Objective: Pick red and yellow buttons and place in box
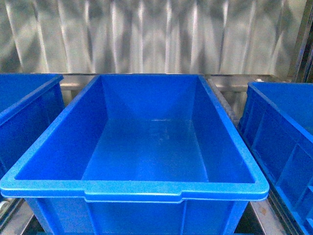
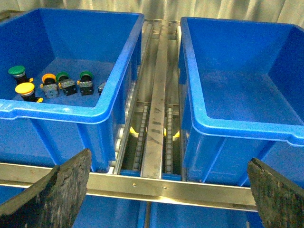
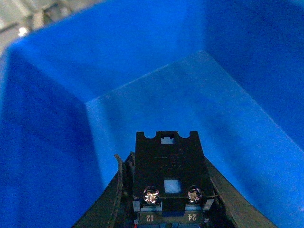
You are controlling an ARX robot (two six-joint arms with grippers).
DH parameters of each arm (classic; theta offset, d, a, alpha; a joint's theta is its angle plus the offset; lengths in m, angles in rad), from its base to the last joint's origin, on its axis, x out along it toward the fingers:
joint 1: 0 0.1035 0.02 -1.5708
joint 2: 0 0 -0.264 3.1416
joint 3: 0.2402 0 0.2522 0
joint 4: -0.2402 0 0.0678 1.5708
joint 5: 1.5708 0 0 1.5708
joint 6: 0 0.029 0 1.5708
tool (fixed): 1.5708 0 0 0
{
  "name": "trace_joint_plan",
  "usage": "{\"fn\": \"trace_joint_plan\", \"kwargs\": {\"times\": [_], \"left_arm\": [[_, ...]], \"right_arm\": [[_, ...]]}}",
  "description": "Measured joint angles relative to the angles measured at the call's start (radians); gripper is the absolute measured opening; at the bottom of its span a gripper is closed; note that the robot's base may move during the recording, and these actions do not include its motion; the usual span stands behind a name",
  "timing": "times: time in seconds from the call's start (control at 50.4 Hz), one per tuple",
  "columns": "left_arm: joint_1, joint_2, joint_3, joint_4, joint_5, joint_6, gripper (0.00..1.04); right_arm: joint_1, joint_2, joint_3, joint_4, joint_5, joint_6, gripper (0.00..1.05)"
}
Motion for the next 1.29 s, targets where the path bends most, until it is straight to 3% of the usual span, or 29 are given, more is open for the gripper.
{"fn": "trace_joint_plan", "kwargs": {"times": [0.337, 0.476, 0.715, 0.814, 0.933, 1.151, 1.211, 1.29], "left_arm": [[0.0, 0.0, 0.0, 0.0, 0.0, 0.0, 0.97], [0.0, 0.0, 0.0, 0.0, 0.0, 0.0, 0.97], [0.0, 0.0, 0.0, 0.0, 0.0, 0.0, 0.97], [0.0, 0.0, 0.0, 0.0, 0.0, 0.0, 0.97], [0.0, 0.0, 0.0, 0.0, 0.0, 0.0, 0.97], [0.0, 0.0, 0.0, 0.0, 0.0, 0.0, 0.97], [0.0, 0.0, 0.0, 0.0, 0.0, 0.0, 0.97], [0.0, 0.0, 0.0, 0.0, 0.0, 0.0, 0.97]], "right_arm": [[-0.059, 0.257, 0.211, -0.242, 0.064, -0.149, 0.25], [-0.05, 0.269, 0.233, -0.249, 0.05, -0.188, 0.26], [-0.027, 0.202, 0.18, -0.183, 0.021, -0.208, 0.65], [-0.022, 0.091, 0.075, -0.106, -0.044, -0.202, 0.84], [-0.008, -0.068, -0.068, -0.043, -0.137, -0.2, 1.0], [0.017, -0.476, -0.399, 0.0, -0.316, -0.09, 0.98], [0.039, -0.61, -0.525, 0.087, -0.228, -0.151, 0.87], [0.057, -0.754, -0.633, 0.069, -0.193, -0.22, 0.75]]}}
